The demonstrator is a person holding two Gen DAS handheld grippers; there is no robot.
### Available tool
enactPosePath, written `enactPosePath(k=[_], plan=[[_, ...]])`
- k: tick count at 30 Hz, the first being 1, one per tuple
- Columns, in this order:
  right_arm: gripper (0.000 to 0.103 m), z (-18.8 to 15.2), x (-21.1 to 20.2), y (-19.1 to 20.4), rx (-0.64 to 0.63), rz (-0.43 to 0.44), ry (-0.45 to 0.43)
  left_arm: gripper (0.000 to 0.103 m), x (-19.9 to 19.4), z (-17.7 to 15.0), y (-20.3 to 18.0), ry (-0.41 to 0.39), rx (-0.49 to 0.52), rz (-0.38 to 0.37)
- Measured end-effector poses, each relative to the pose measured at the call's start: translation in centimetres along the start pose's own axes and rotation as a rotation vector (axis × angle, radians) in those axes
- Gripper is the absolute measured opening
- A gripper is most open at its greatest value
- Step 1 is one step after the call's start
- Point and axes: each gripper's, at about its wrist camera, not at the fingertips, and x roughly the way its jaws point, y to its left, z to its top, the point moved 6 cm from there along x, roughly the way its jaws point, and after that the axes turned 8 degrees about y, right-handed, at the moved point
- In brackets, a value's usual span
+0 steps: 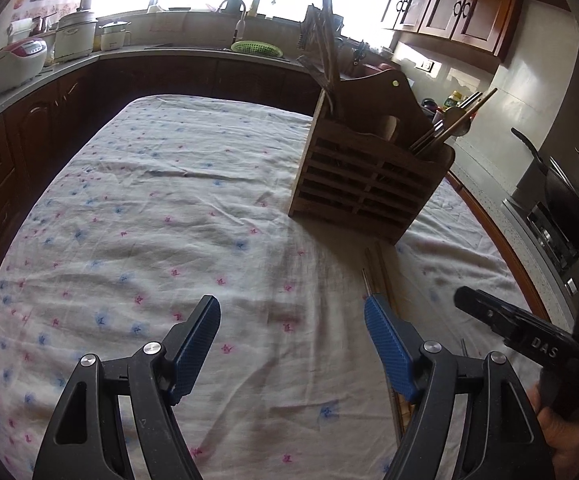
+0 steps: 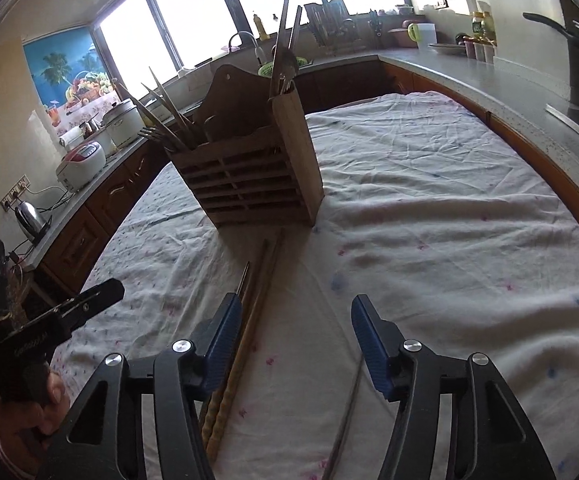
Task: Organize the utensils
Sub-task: 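Return both tools to the chopsticks and close each on another bamboo chopstick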
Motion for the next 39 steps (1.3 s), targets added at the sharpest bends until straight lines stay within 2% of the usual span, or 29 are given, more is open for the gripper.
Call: enactPosePath(k=[5,7,8,9,10,13,16,20,24,25,30,31,33,35,37,39], plan=[[0.045,1.4,5.5,1.7,-0.052,-0.012,0.113,0.073,1.3,0.2,1.2,0.024,-0.04,0.01],[0.033,1.3,7.3,2.2,-0.077,-0.035,0.157,0.073,1.7,0.2,1.1,0.032,-0.037,0.005],[0.031,1.0,8.0,2.4,-0.087,-0.037,0.177,0.073,1.9,0.2,0.9,0.037,-0.031,0.003],[0.029,0.9,7.9,2.6,-0.11,-0.055,0.166,0.073,2.2,0.2,0.6,0.041,-0.025,-0.001],[0.022,0.7,7.9,2.7,-0.14,-0.089,0.171,0.073,2.4,0.3,0.4,0.045,-0.018,-0.007],[0.013,0.1,7.0,2.0,-0.167,-0.102,0.179,0.073,3.3,0.6,-1.1,0.061,0.017,-0.028],[0.011,-0.5,5.5,-0.5,-0.153,-0.128,0.18,0.073,4.5,1.2,-2.9,0.073,0.077,-0.044],[0.011,-0.9,3.6,-4.8,-0.08,-0.157,0.17,0.066,6.7,2.6,-5.8,0.088,0.161,-0.057],[0.012,-0.7,2.7,-7.0,0.002,-0.11,0.157,0.061,10.5,4.0,-7.7,0.142,0.221,-0.043],[0.016,-0.6,2.7,-7.2,0.008,-0.109,0.152,0.061,11.6,4.3,-8.1,0.163,0.233,-0.032],[0.017,0.8,3.8,-7.4,0.046,-0.116,0.133,0.044,15.9,4.8,-9.1,0.27,0.306,0.025],[0.017,1.2,4.1,-7.5,0.055,-0.119,0.132,0.039,16.3,4.8,-9.3,0.268,0.328,0.043],[0.017,1.8,4.6,-7.7,0.055,-0.127,0.134,0.035,16.8,4.7,-10.0,0.261,0.38,0.085],[0.018,2.3,5.1,-7.3,0.037,-0.141,0.136,0.019,17.3,4.6,-10.7,0.261,0.398,0.078],[0.018,2.8,5.7,-6.9,0.02,-0.151,0.133,0.007,17.7,4.6,-11.0,0.27,0.405,0.062],[0.017,3.1,6.1,-6.6,-0.004,-0.166,0.131,0.006,18.0,4.7,-11.1,0.273,0.399,0.049]])
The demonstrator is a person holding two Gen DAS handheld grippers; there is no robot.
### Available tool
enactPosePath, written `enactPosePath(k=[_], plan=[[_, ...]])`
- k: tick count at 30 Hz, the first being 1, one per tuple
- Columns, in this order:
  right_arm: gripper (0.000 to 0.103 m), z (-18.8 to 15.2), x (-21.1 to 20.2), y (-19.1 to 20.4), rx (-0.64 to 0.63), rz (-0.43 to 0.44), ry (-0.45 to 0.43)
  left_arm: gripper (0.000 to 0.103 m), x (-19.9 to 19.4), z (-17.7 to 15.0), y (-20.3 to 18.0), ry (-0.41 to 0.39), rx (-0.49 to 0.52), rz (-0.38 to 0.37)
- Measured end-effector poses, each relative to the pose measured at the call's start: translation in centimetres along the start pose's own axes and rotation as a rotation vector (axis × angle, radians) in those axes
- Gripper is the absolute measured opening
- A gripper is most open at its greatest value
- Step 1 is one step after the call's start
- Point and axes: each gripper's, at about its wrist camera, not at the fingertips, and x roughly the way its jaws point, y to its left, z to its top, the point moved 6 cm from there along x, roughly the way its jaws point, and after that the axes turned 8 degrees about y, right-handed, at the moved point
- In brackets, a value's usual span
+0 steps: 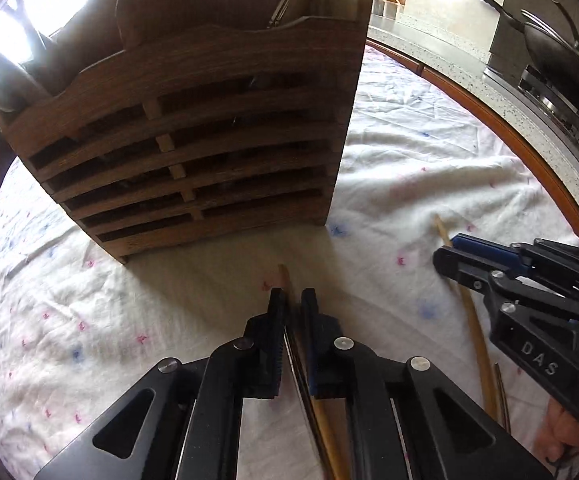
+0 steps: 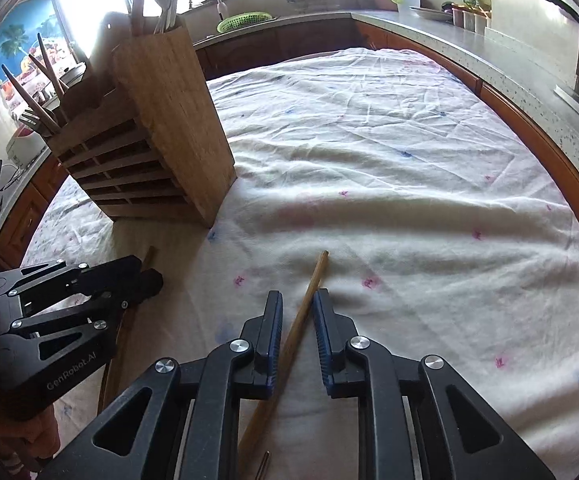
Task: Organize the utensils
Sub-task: 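Return both tools to the chopsticks and close each on another bamboo chopstick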
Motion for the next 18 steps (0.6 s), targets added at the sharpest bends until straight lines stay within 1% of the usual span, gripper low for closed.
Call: enactPosePath(k=[2,4,8,11,18], plan=[[0.011,0.2,0.1,0.2,-0.011,-0.008,0.002,0.005,-0.5,-0.2,-0.3,-0.013,-0.012,-0.029],[0.008,0.1,-0.1,0.1,0.014,0.032,0.006,0.004,-1.5,-0.5,0.1,-0.045,-0.033,-0.053],[0.007,-0.6,-2.0,0.3,0.045,0.098,-0.029,0.004,-4.5,-1.6,1.0,-0.122,-0.089,-0.124],[0.006,-0.8,-4.4,1.0,0.047,0.143,-0.079,0.004,-7.3,-2.4,1.8,-0.185,-0.132,-0.182],[0.005,-0.2,-10.1,2.2,0.036,0.195,-0.195,0.004,-13.2,-4.6,3.9,-0.312,-0.187,-0.222]])
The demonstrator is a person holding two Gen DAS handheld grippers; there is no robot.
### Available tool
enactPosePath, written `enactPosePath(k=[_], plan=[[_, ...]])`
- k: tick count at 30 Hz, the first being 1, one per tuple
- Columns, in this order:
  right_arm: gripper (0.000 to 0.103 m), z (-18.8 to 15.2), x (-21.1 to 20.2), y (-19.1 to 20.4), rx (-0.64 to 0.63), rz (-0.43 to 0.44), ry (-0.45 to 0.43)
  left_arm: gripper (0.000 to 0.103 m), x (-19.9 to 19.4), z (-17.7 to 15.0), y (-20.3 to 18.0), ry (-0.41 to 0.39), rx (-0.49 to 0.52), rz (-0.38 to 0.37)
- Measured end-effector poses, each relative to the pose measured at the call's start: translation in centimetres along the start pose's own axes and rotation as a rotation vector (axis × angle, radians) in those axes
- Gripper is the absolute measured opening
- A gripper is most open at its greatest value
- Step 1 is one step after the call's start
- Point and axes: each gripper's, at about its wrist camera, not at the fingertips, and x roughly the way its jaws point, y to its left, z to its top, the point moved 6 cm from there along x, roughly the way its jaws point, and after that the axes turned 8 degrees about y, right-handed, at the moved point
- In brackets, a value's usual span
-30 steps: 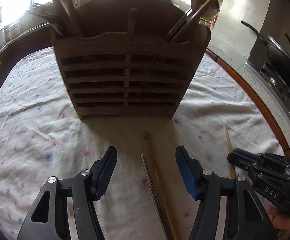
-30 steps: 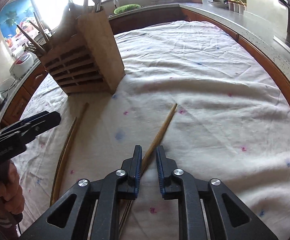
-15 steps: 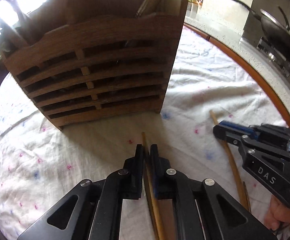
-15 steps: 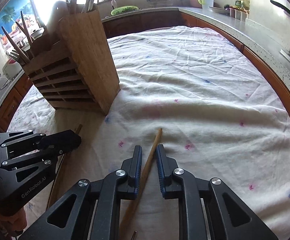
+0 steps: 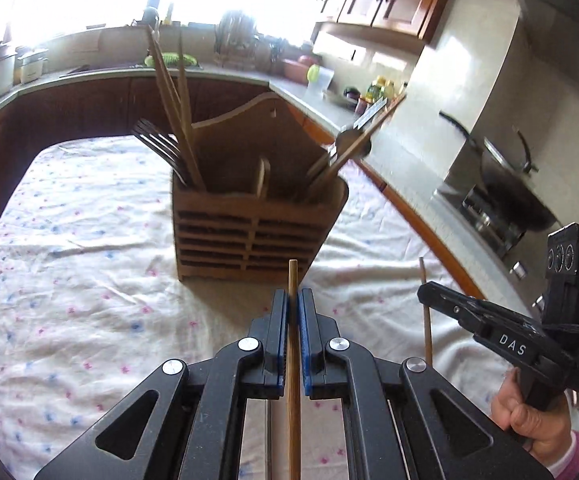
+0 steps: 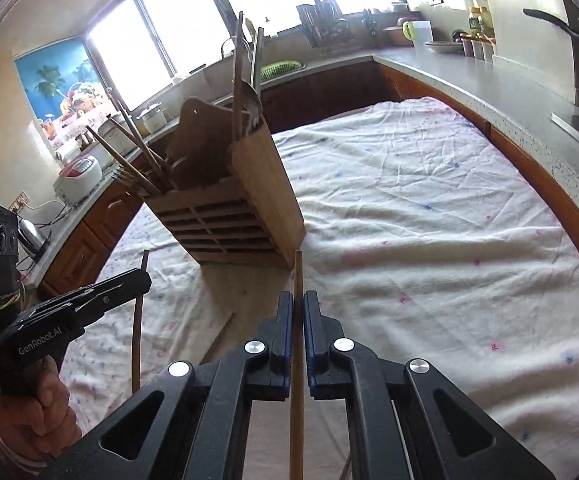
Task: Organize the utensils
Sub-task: 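Return both tools to the chopsticks and close each on another bamboo chopstick, then carry both bamboo chopsticks up and lower them into the holder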
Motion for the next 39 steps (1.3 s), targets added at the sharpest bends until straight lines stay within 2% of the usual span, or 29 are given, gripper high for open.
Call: enactPosePath(k=[5,13,21,39], plan=[[0.005,1.4,-3.5,1.6,-0.022,0.023,-0.081,0.004,-5.6,-0.8,0.9,-0.077,-0.016,-0.017],[0.005,3.3,-7.6,3.8,-0.058,0.045,-0.177,0.004,-11.4,-1.6,1.0,-0.167,-0.012,-0.019],[0.005,4.5,-8.7,5.0,-0.085,0.042,-0.214,0.003,-13.0,-1.9,1.5,-0.209,-0.019,-0.013],[0.005,6.9,-10.3,5.8,-0.112,0.039,-0.274,0.003,-15.4,0.8,2.2,-0.31,-0.001,0.007]])
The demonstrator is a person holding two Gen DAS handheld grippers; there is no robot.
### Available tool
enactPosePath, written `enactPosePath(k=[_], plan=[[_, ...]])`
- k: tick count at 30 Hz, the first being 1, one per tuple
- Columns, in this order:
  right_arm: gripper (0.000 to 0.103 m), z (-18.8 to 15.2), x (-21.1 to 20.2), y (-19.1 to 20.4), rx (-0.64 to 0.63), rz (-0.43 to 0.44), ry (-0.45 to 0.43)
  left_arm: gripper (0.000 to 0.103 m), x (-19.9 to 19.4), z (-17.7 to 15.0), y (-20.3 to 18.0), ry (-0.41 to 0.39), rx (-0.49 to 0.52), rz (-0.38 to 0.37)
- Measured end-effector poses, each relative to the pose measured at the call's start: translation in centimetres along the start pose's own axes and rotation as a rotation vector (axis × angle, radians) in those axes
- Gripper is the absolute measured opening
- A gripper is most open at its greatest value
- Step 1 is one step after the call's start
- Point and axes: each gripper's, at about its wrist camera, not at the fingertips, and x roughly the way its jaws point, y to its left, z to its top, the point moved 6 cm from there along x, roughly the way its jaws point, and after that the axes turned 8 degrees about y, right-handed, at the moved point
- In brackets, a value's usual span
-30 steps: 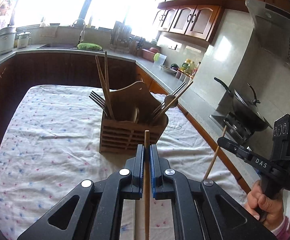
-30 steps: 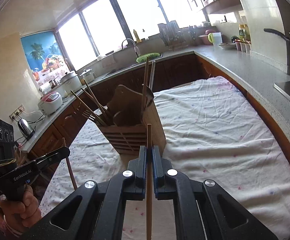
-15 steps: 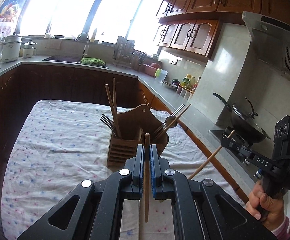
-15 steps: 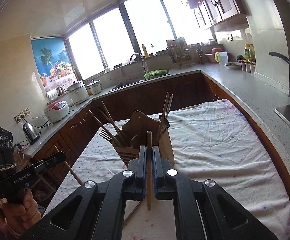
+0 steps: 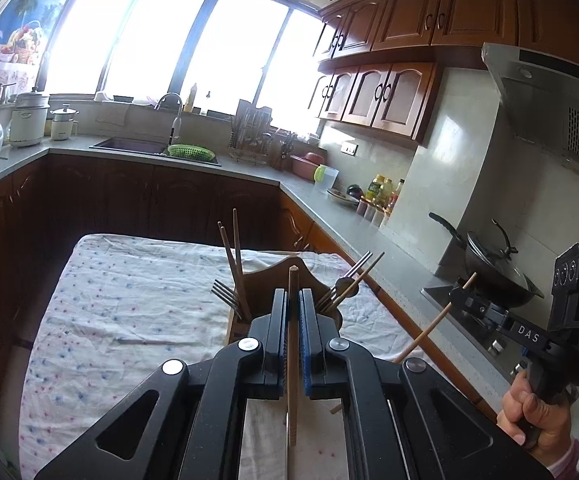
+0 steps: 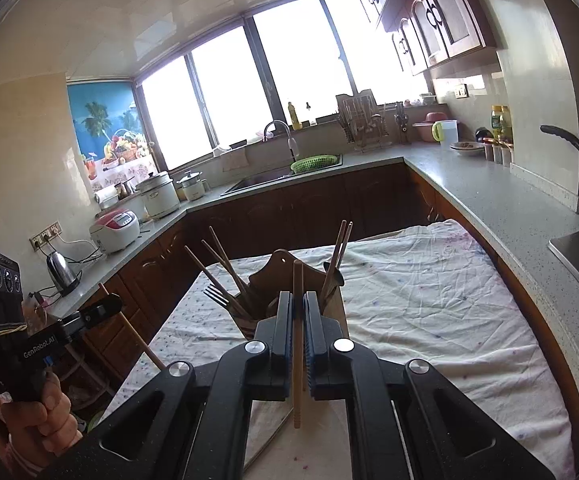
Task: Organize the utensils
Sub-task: 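Carry both bamboo chopsticks up and lower them into the holder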
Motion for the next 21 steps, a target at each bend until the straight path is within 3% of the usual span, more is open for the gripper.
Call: enactPosePath(k=[21], plan=[[0.005,7.8,0.9,0.8,-0.022,-0.016,-0.142,0.003,2.3,6.2,1.8,-0.176,-0.008,0.035]])
